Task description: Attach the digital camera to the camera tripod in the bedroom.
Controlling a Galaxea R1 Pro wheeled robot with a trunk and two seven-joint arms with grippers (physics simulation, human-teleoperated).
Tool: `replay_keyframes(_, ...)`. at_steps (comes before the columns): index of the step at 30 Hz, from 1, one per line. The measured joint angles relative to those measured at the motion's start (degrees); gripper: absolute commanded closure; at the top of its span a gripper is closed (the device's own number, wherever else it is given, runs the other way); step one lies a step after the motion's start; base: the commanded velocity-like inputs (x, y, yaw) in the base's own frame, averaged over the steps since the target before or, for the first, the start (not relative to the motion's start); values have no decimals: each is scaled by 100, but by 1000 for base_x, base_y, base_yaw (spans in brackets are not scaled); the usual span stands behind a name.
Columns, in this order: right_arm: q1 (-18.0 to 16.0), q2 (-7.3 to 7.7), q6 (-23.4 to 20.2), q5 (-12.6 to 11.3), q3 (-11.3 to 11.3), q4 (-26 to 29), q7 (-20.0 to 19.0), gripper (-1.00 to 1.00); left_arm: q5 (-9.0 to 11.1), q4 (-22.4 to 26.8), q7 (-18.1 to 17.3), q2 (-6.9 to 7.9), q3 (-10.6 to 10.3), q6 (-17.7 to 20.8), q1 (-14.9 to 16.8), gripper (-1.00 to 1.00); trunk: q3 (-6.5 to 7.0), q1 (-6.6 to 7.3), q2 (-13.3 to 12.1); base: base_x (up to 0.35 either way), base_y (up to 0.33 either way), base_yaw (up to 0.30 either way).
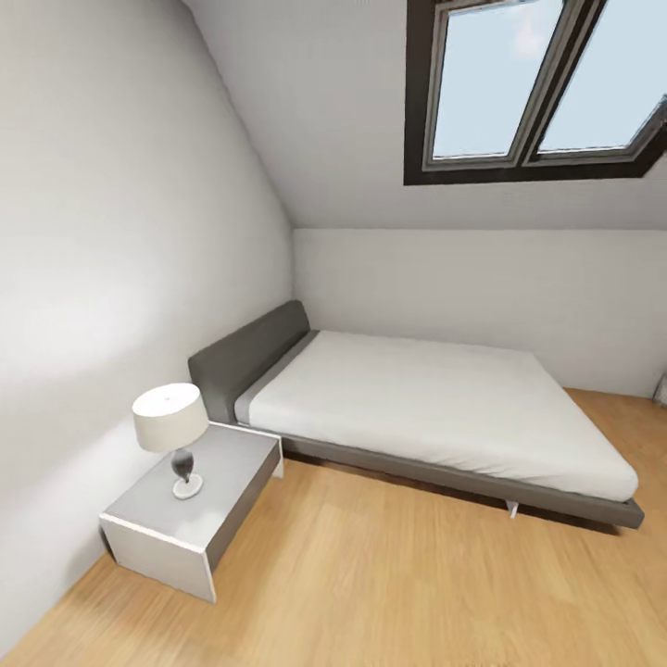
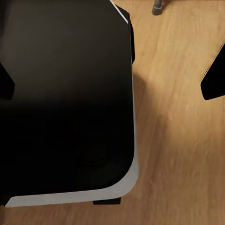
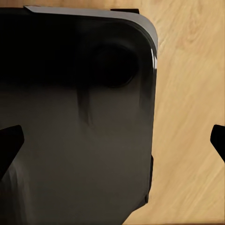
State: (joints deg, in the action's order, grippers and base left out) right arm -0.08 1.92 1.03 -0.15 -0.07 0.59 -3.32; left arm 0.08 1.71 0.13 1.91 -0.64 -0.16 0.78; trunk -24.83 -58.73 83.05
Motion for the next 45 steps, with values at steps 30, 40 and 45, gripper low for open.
replay_keyframes(30,0,0,0,0,0,0,0,-100,0,-1,3,-3,0,-5,0,-100,64,0,0,0,0,-300)
replay_keyframes(40,0,-2,0,0,0,0,0,-100,0,1,3,-7,0,-7,0,-100,85,0,0,0,0,-300)
replay_keyframes(45,0,-2,0,0,0,0,0,-100,0,0,3,-7,0,-5,0,-100,95,0,0,0,0,-300)
